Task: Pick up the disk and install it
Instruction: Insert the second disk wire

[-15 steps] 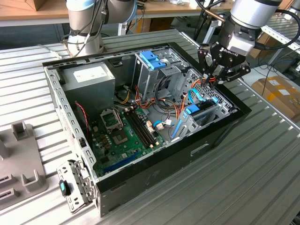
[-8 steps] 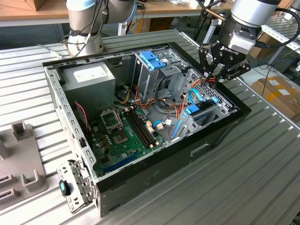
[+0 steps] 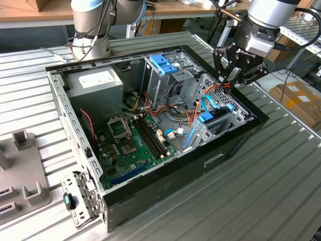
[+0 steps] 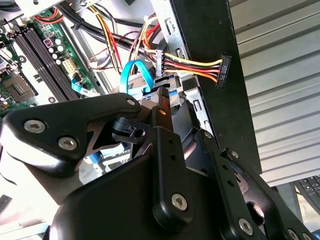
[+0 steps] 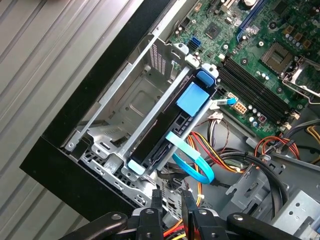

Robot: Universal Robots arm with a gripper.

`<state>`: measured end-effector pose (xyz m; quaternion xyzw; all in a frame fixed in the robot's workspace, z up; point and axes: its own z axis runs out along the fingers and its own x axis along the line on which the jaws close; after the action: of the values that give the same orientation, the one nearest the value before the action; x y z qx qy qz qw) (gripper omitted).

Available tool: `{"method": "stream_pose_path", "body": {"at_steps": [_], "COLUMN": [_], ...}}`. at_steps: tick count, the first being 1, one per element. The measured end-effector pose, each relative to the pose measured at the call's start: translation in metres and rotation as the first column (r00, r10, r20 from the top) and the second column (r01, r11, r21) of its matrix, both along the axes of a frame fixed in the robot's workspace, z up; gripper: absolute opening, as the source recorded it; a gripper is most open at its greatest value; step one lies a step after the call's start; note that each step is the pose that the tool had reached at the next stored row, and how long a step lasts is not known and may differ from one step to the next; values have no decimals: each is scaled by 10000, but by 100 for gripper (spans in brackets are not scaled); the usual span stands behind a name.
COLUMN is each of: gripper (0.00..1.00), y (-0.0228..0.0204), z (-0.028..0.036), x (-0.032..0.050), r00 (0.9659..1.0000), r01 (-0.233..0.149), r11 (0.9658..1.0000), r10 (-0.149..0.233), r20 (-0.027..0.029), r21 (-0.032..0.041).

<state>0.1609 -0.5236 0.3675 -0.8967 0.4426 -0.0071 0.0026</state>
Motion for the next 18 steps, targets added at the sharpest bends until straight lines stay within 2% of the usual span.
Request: {"method": "stream_pose_path", "body": {"at_steps": [18], "gripper": [30], "y": [36], "z": [0], "x": [19], "r00": [10000], "r01": [-25], "r11": [10000], "r10": [25], "r20": [0], "r21": [0]}}
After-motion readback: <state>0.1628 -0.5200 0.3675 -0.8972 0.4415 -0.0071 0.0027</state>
